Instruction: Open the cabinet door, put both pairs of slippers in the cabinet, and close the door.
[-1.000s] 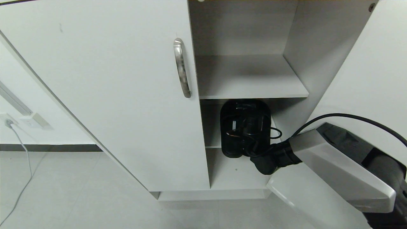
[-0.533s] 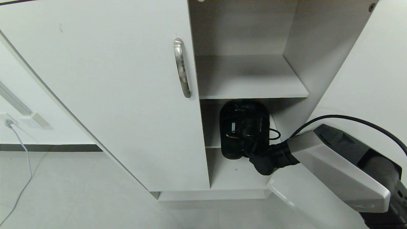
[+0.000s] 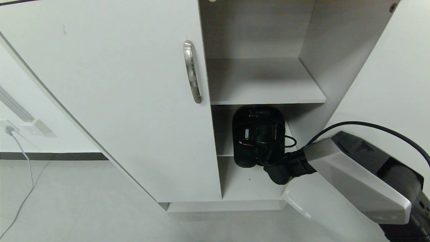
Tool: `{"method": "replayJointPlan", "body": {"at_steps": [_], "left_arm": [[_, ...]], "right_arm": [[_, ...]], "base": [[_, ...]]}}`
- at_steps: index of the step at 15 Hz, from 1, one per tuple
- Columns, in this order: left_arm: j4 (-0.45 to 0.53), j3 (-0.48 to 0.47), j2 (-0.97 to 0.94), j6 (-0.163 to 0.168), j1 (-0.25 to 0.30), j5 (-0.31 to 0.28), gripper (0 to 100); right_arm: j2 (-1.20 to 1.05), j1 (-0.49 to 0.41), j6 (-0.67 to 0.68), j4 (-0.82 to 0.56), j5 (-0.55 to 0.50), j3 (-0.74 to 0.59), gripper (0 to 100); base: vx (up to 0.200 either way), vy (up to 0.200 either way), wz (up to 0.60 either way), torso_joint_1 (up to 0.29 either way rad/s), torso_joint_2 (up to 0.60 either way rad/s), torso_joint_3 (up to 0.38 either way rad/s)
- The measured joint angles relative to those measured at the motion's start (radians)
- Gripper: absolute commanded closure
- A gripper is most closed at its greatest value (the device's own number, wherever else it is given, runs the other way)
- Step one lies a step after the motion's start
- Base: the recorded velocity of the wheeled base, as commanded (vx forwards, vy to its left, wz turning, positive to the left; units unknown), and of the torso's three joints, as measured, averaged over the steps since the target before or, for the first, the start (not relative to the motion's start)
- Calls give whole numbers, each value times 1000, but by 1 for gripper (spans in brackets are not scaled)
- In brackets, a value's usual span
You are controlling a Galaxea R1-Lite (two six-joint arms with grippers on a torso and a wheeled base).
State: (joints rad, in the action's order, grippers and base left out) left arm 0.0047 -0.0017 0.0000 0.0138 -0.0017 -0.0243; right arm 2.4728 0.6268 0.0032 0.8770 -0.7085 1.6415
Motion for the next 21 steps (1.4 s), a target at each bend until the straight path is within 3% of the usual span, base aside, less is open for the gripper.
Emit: {"method": "replayJointPlan", "body": {"at_steps": [1, 2, 11, 21], "left_arm": [[0, 0, 0, 0, 0, 0, 100], [0, 0, 0, 0, 0, 0, 100], [0, 0, 0, 0, 0, 0, 100], [0, 0, 0, 0, 0, 0, 100]], "right_arm": [[1, 0, 0, 0, 0, 0, 100], [3, 0, 0, 0, 0, 0, 0], [-21, 17, 0, 9, -2, -81, 0], [-239, 119, -1, 201, -1, -515, 0]], "base": [[0, 0, 0, 0, 0, 0], [0, 0, 0, 0, 0, 0], [0, 0, 0, 0, 0, 0], [0, 0, 0, 0, 0, 0]]}}
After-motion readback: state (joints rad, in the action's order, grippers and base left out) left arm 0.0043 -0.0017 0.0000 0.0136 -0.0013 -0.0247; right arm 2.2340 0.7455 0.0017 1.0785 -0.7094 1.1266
